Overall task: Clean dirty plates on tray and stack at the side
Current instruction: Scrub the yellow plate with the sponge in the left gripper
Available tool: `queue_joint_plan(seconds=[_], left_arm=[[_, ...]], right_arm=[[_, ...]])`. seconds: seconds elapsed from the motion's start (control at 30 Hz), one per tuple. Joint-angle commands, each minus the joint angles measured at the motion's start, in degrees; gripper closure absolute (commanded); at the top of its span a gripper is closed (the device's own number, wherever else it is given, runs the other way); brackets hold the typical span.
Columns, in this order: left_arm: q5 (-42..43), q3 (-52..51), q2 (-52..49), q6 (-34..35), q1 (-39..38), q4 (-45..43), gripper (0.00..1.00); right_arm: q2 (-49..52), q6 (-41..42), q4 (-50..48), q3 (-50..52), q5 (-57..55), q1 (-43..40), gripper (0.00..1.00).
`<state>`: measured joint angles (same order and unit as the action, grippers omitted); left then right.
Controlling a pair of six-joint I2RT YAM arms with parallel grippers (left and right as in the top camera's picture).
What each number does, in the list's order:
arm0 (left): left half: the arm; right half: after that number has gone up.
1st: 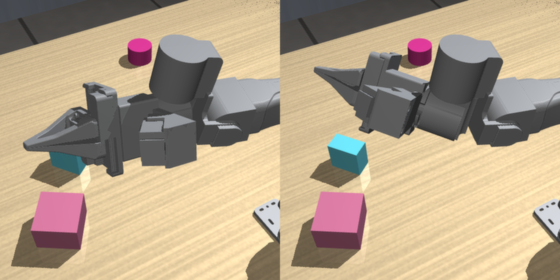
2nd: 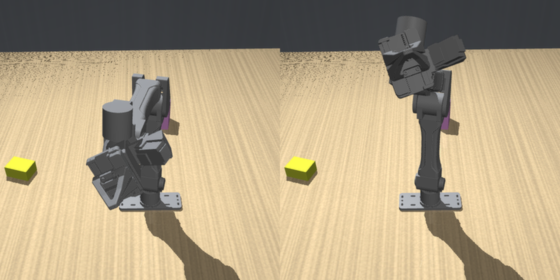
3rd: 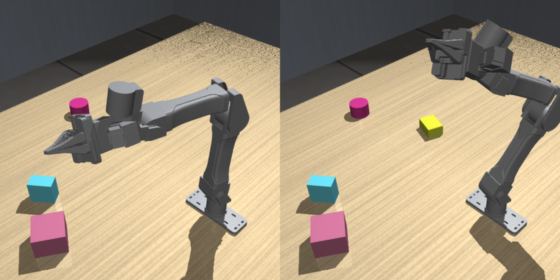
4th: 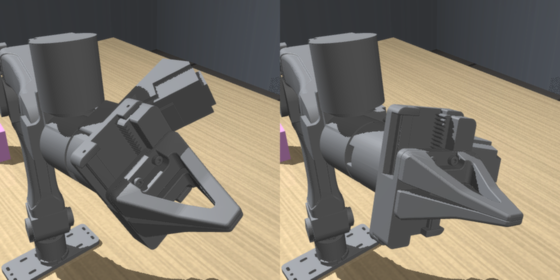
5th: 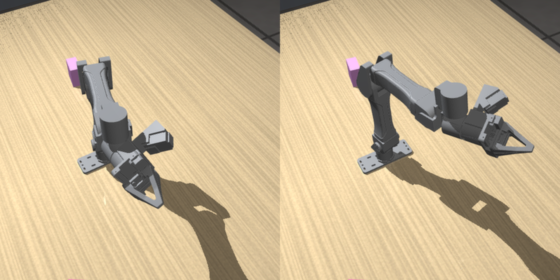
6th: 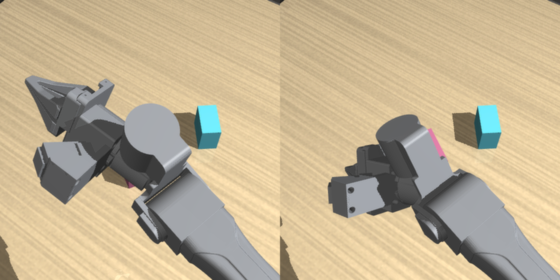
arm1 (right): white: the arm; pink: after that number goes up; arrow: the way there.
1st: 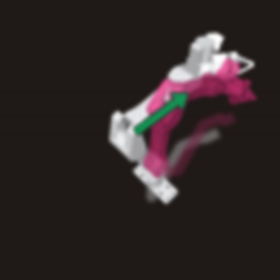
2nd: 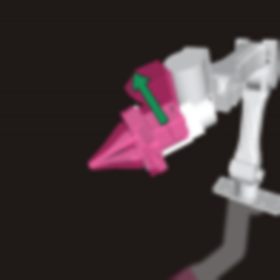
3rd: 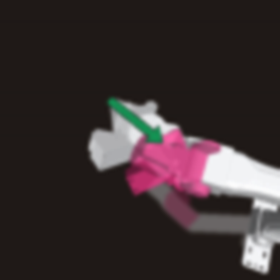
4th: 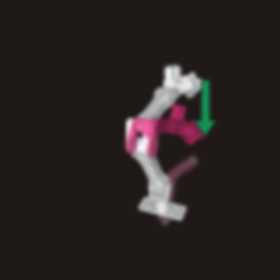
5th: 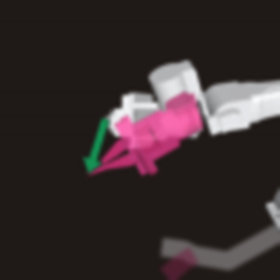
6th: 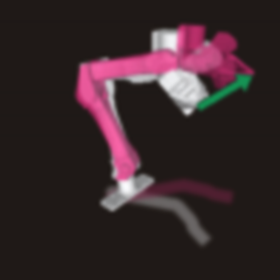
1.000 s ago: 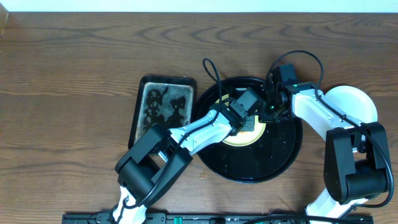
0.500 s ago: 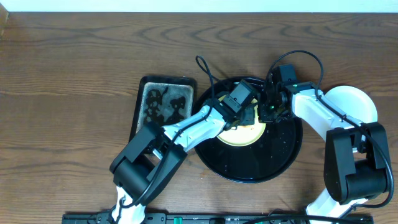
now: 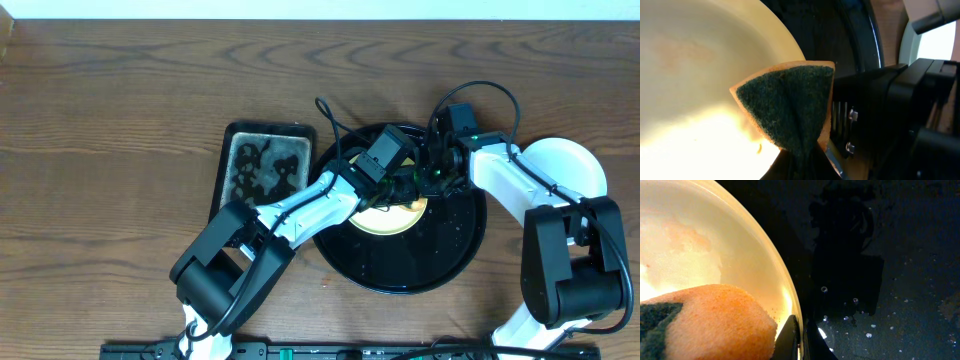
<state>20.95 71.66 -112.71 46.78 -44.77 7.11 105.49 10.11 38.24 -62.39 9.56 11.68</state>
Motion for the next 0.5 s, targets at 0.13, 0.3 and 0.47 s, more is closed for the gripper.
queue_joint_plan(seconds=[0.13, 0.3, 0.47], left_arm=[[1.1, -3.3, 1.1, 5.0, 0.1, -2.4, 0.93], [1.1, -3.7, 0.1, 5.0, 0.0, -3.8, 0.93], [1.1, -3.7, -1.8, 6.5, -0.3, -5.1, 0.93]], right_arm=[[0.7, 0.1, 1.4, 1.5, -0.3, 0.4, 0.99], [0.7, 0.1, 1.4, 1.5, -0.3, 0.4, 0.99], [0.7, 0.1, 1.4, 1.5, -0.3, 0.4, 0.99]])
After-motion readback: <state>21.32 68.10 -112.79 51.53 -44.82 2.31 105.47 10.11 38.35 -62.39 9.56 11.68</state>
